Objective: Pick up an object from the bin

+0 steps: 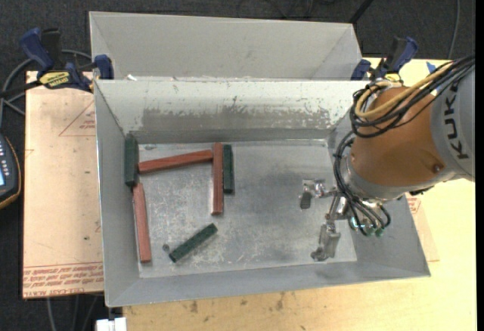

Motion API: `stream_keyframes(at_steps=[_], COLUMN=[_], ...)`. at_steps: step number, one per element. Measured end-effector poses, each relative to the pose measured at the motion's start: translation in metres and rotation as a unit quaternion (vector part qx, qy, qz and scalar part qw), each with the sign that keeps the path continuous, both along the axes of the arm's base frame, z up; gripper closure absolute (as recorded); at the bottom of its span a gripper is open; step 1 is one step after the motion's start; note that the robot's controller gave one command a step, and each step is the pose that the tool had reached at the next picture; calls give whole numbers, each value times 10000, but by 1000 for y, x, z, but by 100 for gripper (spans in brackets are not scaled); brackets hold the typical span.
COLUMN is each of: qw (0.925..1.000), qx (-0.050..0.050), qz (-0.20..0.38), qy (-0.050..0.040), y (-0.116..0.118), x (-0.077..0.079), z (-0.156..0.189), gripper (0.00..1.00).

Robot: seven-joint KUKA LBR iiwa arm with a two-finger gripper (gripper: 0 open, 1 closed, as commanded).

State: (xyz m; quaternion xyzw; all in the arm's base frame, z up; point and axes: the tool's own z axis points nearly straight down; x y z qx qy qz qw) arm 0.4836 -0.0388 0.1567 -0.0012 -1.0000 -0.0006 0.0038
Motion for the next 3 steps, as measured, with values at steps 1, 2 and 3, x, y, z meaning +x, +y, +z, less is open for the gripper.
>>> stream_keyframes(at_steps=[1,2,3], qw=[9998,9997,9997], qx=[19,-3,-2], qz=[-202,-235,-246], qy=[-47,-11,-40], y=[161,196,194], x=[6,16,18], z=[-8,-91,-87], gripper=[0,0,100])
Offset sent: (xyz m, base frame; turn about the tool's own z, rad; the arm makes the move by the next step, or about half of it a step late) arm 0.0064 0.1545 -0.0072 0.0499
